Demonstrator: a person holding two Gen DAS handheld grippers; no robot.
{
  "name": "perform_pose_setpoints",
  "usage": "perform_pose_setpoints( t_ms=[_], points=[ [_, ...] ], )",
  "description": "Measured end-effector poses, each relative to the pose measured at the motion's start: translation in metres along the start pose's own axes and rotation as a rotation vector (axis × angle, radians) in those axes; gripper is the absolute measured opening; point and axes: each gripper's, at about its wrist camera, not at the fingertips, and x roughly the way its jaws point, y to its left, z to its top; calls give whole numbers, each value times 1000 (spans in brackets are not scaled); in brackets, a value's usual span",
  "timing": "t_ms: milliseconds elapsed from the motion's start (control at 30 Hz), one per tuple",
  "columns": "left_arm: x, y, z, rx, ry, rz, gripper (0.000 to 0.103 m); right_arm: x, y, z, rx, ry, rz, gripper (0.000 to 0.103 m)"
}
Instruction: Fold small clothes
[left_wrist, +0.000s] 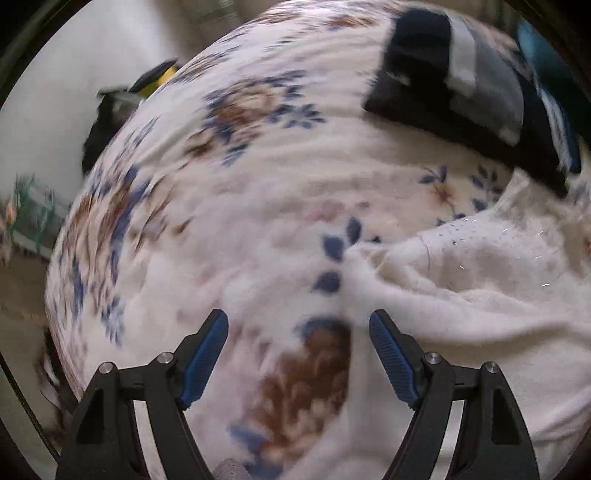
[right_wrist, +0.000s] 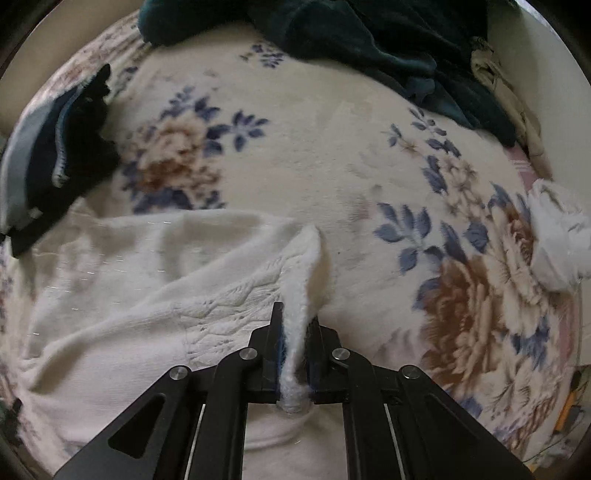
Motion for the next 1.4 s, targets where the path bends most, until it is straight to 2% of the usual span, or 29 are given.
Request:
perform_pose_setpoints(
  t_ms=[133,200,233,267,300,367,433,500,567,667,700,767,833,900,933,967,1000,1100,1133,1167,1233,1300,1367,1400],
  points=[
    [35,-7,36,15,38,12,78,18,-15,4,5,45,-24,9],
    [32,5,51,-28,45,-37,78,34,-9,4,-49,139,-26,10],
    [22,15,54,-52,20,-61,78,35,-7,4,-66,162,-25,12],
    [10,26,53,-68,-15,-69,78,28,-4,5,-90,167,-20,19],
    [-4,42,48,-85,-49,-45,78,16,0,5,-114,155,-18,24],
    [-13,62,34,-108,-59,70,78,-11,11,4,-156,125,5,53],
    [-14,89,12,-158,-33,186,78,-44,39,-1,-219,102,107,60],
    [-3,110,-11,-204,30,253,78,-68,96,-15,-369,120,225,60],
    [9,123,-27,-231,86,289,78,-81,179,-39,-572,153,329,60],
    [32,142,-52,-277,177,315,78,-82,282,-75,-803,124,394,60],
    [36,146,-55,-287,189,314,78,-75,326,-91,-913,97,379,60],
    [45,154,-63,-308,211,306,78,-57,383,-116,-1062,70,344,60],
    [51,160,-66,-317,221,291,78,-41,423,-143,-1222,22,261,60],
    [53,164,-67,-330,222,274,78,-24,449,-172,-1415,-37,136,58],
    [54,165,-65,-336,221,264,78,-18,454,-177,-1461,-76,101,38],
    [55,168,-65,-346,220,249,78,-16,456,-172,-1441,-81,97,27],
    [56,169,-64,-350,219,240,78,-14,455,-155,-1339,-45,128,24],
    [59,176,-61,-360,220,216,78,-5,432,-81,-857,144,306,16],
    [60,176,-60,-362,225,209,78,0,419,-59,-698,199,363,10],
    [60,176,-58,-364,228,202,78,10,403,-37,-532,265,392,8],
    [60,179,-58,-374,228,181,78,22,384,-13,-369,347,420,8],
    [61,179,-56,-370,227,176,78,16,383,-7,-375,340,394,9],
    [62,179,-55,-356,218,185,78,-7,402,-18,-539,298,400,12],
    [62,178,-54,-349,216,188,78,-19,416,-34,-655,282,396,18]
  ],
)
